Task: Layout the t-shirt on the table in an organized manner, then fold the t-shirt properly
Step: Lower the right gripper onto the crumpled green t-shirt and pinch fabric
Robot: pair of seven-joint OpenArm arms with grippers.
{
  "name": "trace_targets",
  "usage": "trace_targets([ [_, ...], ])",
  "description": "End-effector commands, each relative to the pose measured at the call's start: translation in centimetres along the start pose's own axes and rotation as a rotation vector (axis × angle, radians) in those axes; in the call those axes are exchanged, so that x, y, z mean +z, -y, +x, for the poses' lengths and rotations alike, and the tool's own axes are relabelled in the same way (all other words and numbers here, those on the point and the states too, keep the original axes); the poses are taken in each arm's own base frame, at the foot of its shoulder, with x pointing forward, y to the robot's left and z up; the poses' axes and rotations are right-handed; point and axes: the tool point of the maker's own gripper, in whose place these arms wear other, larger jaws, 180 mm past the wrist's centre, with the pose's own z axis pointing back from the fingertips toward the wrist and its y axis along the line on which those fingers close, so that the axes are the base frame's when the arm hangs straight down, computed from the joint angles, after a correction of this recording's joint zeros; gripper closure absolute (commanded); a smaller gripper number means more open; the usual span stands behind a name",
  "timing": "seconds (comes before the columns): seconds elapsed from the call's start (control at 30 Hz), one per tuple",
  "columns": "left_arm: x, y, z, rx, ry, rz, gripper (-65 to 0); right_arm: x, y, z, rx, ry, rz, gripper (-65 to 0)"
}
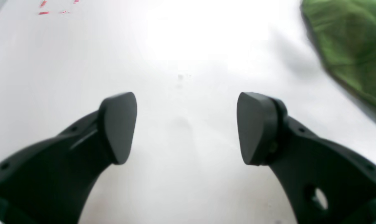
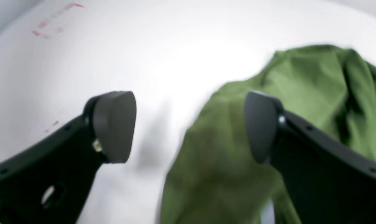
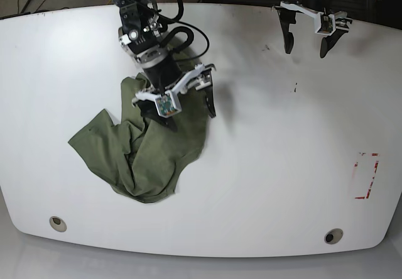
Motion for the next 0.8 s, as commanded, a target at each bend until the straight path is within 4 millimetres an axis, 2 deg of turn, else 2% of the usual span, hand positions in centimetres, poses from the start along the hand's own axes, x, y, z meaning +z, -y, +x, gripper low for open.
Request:
trace_targets([
  [0.0,0.0,-0.1,1.3,-0.003,0.05,0.004,-47.1,-1.6,0.0,1.0,0.019,0.022,0.019,-51.7],
  [0.2,-0.1,-0.2,1.4,-0.008,0.053,0.002,-47.1,-5.1,1.2,-0.8,0.038,-0.049,0.02,-51.7],
  [0.27,-0.1,-0.3,1.5,-0.009,0.056,0.003,-47.1,-6.3,0.9,-1.0,0.054,-0.065,0.038,-51.7],
  [0.63,-0.2,-1.5,1.7,-0.028,0.06,0.031,-47.1,-11.0,0.8,-2.6,0.14,-0.164,0.081,-51.7],
  [0.77,-0.2,-1.4,1.7,-0.03,0.06,0.028,-47.1,-12.3,1.6,-3.1,0.155,-0.197,0.072,-51.7],
])
